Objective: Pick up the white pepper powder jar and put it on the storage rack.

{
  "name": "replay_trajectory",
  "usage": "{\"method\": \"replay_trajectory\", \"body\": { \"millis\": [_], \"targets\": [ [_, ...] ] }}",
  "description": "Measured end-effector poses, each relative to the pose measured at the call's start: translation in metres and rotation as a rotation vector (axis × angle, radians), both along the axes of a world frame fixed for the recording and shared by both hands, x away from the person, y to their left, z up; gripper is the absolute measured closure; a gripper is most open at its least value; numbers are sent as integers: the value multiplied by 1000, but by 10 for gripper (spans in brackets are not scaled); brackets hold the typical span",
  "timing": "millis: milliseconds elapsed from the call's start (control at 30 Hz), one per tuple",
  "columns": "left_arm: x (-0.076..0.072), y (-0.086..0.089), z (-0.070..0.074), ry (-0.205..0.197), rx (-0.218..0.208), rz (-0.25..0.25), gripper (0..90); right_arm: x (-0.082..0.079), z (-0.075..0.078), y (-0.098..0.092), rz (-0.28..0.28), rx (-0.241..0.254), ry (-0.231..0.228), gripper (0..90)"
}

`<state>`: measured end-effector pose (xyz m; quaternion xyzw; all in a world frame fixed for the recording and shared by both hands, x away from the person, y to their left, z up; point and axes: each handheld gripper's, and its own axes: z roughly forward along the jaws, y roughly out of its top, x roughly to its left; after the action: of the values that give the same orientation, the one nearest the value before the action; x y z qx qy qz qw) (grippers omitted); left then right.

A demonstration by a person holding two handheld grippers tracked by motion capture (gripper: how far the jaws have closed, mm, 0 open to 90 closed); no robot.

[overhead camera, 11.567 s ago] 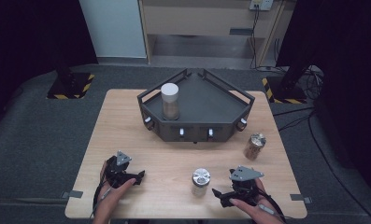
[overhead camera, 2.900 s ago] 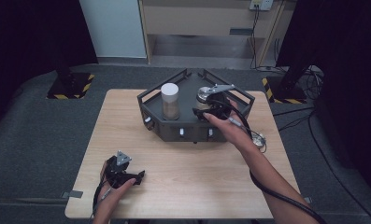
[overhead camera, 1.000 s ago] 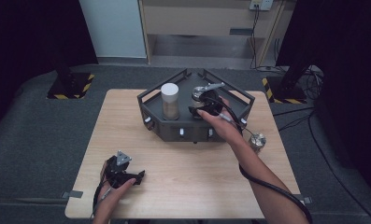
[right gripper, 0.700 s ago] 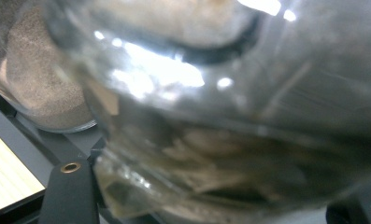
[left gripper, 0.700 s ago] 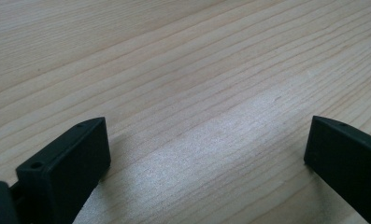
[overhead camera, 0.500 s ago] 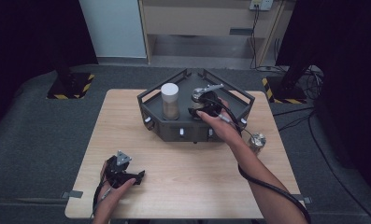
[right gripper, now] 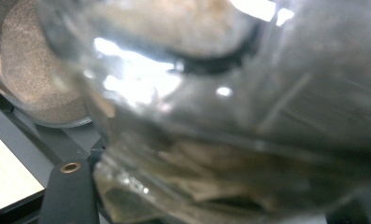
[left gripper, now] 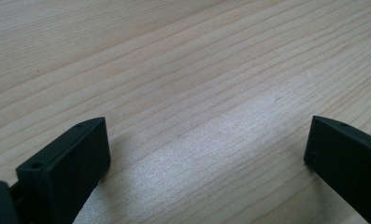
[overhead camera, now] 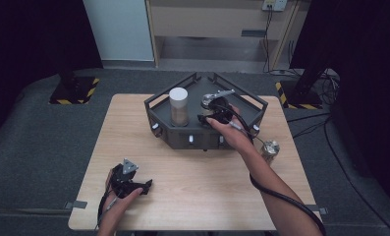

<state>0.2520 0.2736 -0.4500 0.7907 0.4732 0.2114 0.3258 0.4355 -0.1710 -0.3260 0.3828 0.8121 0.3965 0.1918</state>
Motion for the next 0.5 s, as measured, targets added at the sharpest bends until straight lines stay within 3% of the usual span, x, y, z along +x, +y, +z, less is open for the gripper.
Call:
{"method": "replay_trajectory", "body": {
  "millis": [500],
  "targets": [
    [0,0,0,0,0,0,0,-1,0,-1,-5,12,0,282]
  ]
}}
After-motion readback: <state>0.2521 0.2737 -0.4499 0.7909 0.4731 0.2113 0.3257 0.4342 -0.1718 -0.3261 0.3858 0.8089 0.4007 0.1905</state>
